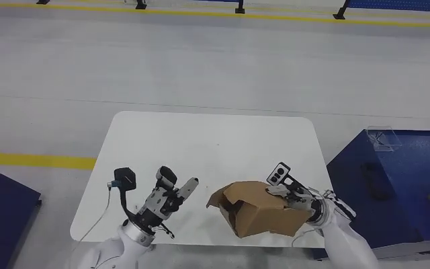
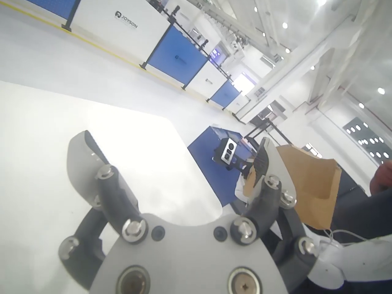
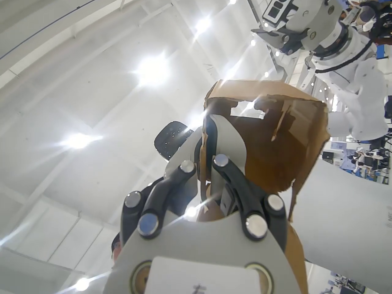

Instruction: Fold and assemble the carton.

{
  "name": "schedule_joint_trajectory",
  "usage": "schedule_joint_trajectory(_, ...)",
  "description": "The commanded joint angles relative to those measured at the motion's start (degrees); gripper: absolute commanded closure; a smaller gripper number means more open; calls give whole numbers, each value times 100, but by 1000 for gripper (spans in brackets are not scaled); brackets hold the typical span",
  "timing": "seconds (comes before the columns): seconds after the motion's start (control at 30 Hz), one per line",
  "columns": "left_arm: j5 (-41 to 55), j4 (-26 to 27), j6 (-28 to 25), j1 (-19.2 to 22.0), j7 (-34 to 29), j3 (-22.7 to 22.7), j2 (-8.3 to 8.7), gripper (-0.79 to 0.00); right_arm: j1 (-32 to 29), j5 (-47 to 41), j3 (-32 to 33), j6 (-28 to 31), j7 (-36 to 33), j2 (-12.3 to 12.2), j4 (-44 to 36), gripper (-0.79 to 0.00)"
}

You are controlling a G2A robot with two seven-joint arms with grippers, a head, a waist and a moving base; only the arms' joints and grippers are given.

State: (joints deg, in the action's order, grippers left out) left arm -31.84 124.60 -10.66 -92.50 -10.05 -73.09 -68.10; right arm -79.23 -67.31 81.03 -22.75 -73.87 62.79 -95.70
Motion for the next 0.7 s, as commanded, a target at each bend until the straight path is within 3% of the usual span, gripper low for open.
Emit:
schedule_joint_trajectory(0.0,-79,52,-122,-48,-63,139,-1,-785,-12,32,-14,11,4,-4,0,0)
schedule_joint_trajectory(0.17,-132,232,-394,-131,-274,351,7,-785,-18,124,-67,43,40,-10,0,0)
schedule_joint_trajectory(0.4,-432,309,-298,-36,-625,656,2,-785,-81,164,-130,70,7,-20,-24,0)
schedule_joint_trajectory(0.67,-456,184,56,106,-397,764,-39,-785,-99,102,-62,115,-32,-39,45,0)
